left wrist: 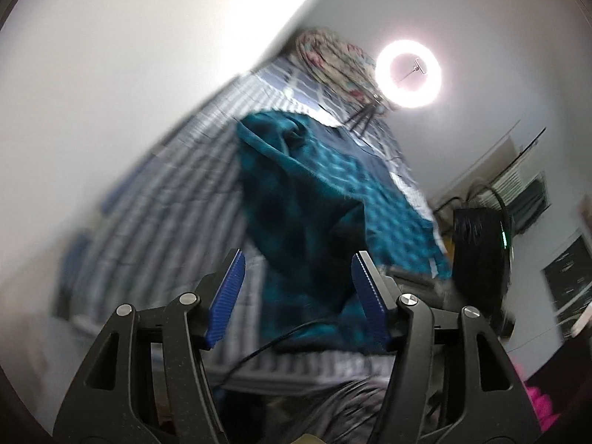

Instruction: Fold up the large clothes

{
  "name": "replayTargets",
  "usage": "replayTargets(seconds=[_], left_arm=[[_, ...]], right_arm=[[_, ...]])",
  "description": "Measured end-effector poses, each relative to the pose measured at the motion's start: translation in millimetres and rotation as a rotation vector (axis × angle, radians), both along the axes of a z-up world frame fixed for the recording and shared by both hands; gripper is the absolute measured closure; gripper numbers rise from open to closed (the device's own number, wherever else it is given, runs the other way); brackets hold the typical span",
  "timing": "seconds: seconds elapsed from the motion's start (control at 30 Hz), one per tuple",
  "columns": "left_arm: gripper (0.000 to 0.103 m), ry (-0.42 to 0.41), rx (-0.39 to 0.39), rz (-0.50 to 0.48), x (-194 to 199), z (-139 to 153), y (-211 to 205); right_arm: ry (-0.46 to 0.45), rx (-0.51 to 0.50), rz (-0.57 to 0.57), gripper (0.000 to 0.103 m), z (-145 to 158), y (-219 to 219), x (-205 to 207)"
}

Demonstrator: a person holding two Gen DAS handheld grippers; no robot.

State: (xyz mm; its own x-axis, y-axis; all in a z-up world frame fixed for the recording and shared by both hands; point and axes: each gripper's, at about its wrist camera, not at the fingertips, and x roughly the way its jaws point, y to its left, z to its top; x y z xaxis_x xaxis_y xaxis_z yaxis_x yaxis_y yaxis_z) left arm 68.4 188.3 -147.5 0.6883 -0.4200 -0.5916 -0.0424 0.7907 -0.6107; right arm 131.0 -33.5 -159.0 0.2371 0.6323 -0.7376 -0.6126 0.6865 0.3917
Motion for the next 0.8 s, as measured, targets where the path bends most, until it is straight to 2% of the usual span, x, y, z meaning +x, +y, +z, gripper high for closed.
replayTargets(seconds=[0.1, 0.13, 0.23, 0.3, 0.4, 0.43, 0.47, 0.5, 0.53, 0.57, 0.6, 0.63, 0.73, 0.8], left_arm=[[0.036, 0.05, -0.097, -0.013, 34, -9, -2], [0.035, 0.071, -0.128, -0.007, 45, -13, 0], [0.035, 0.128, -0.203, 0.012, 74, -28, 3], [0.035, 0.166, -0.203, 0.012, 92, -38, 2], [0.036, 0.224, -0.159, -0.003, 113, -53, -2], [0.04, 0.235, -0.148, -0.006, 119, -58, -3], [0.067, 0.24, -0.138, -0.007, 124, -61, -1], [0.088, 0.249, -0.123, -0.01, 129, -65, -2], [0.103, 0.26, -0.105, -0.01, 134, -68, -2], [0.103, 0.242, -0.097, -0.006, 135, -68, -2], [0.103, 0.222, -0.078, -0.007, 136, -66, -3], [0.103, 0.205, -0.059, -0.012, 135, -63, -5], [0.103, 0.129, 0.001, -0.053, 131, -48, -18], [0.103, 0.092, 0.048, -0.087, 129, -40, -28]], right_arm=[[-0.026, -0.016, 0.018, 0.099, 2, 3, -3], [-0.03, -0.018, 0.023, 0.099, -5, 5, 8], [-0.038, -0.026, 0.042, 0.099, -11, 7, 8], [-0.044, -0.033, 0.061, 0.099, -15, 10, 8], [-0.045, -0.035, 0.082, 0.099, -23, 15, 13], [-0.042, -0.035, 0.088, 0.099, -24, 16, 13], [-0.041, -0.037, 0.097, 0.097, -25, 16, 12], [-0.038, -0.042, 0.111, 0.094, -26, 17, 11], [-0.036, -0.051, 0.124, 0.089, -27, 16, 11], [-0.03, -0.058, 0.144, 0.068, -28, 14, 12], [-0.035, -0.055, 0.155, 0.06, -26, 9, 11], [-0.039, -0.041, 0.16, 0.057, -24, 2, 12], [0.012, 0.078, 0.14, 0.057, -17, -37, 31], [0.033, 0.13, 0.04, 0.057, -13, -68, 55]])
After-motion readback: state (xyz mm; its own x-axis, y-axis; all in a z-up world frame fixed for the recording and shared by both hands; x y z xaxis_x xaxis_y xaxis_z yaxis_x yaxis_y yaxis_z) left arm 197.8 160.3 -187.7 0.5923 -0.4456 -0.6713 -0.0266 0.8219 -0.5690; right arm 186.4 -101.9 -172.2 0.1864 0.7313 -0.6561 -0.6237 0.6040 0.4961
